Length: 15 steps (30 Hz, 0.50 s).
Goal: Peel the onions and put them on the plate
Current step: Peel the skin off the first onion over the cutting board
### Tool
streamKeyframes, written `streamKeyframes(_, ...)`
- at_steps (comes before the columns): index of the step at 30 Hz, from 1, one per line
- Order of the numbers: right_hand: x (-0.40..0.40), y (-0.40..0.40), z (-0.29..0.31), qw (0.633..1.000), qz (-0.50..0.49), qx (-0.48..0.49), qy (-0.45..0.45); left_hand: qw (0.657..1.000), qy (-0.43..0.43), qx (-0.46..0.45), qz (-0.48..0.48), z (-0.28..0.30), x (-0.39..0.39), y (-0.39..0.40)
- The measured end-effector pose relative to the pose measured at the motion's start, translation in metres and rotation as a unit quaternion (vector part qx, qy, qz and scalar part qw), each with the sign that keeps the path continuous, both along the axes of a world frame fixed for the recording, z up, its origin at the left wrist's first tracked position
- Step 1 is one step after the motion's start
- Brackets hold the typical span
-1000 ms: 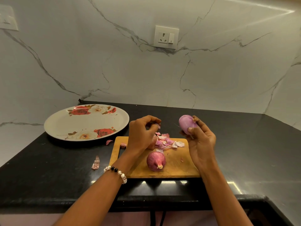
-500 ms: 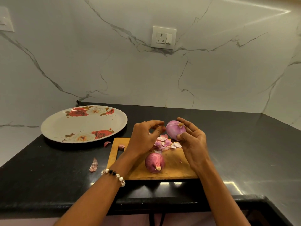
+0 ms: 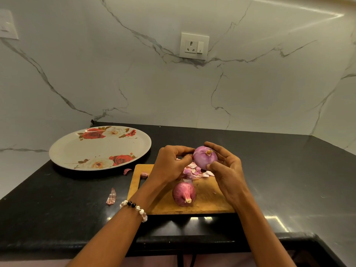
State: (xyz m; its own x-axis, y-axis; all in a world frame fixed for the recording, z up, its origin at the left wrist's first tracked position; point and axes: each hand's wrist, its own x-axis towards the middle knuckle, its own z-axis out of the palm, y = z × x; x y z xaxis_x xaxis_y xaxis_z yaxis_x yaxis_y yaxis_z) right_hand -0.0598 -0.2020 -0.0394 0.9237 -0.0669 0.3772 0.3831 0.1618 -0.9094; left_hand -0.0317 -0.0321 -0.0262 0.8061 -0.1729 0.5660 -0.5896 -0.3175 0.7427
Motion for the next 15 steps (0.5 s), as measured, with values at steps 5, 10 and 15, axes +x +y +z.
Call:
streamKeyframes(5,-0.0014,0.0017,0.0005,0.999,0.01,-0.03,-0.01,1.0,0.012,0.006,0.006,0.0012,-0.0009,0.0007)
streamKeyframes(10,-0.0023,0.0032,0.001,0.999,0.001,-0.043,-0.014,1.0,0.017,0.007,0.015,0.0007,-0.0017,0.0002)
streamKeyframes(15,-0.0052,0.0033,0.0039,0.999,0.039,0.015,-0.007,0.999,0.031,-0.027,0.018,0.0022,-0.0013,-0.0003)
